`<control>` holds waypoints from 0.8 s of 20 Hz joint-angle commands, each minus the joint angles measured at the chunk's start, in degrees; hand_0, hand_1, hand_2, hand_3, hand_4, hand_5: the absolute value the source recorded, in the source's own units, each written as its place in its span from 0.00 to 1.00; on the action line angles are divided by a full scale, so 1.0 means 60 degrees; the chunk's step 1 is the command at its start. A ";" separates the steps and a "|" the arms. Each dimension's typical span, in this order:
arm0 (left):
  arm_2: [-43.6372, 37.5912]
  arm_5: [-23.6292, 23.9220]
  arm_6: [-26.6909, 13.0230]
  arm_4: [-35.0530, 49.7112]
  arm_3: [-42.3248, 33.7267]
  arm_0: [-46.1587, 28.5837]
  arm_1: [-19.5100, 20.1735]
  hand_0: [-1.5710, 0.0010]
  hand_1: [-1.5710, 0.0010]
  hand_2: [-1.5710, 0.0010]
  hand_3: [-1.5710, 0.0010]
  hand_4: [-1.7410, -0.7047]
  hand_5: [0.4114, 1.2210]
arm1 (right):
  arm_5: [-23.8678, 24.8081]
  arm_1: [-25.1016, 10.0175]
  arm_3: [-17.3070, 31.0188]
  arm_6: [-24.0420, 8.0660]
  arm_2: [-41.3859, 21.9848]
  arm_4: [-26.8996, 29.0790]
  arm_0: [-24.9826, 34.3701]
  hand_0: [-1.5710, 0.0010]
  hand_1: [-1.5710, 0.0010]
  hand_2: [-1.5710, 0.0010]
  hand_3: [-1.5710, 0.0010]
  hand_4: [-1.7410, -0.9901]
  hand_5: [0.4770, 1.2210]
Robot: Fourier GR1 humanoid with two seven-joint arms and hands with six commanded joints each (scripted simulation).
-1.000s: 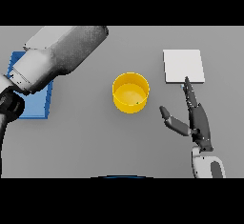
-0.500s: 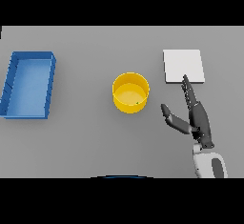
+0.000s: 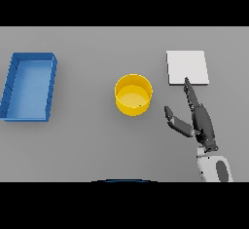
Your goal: Pick up the red beaker and tilt it to pour out 1 green nut into yellow bowl. Pick up the yellow bowl and place it on the metallic measuring scale.
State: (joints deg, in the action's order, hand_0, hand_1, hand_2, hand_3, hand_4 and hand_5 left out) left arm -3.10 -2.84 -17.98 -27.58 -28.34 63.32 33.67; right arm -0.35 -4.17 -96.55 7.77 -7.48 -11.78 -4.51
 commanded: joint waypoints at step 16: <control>-0.0317 0.0351 -0.2197 0.2035 -0.6265 -0.5648 -0.0961 0.07 0.14 0.19 0.16 0.36 0.45 | -0.0021 -0.0026 -0.0033 0.0156 -0.0007 0.0009 -0.0132 1.00 1.00 1.00 1.00 0.78 0.26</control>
State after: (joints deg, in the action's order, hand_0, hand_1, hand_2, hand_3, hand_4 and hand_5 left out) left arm -5.01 -0.70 -31.02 -15.38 -65.93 29.42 27.89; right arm -0.48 -4.33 -96.74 8.76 -7.53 -11.73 -5.32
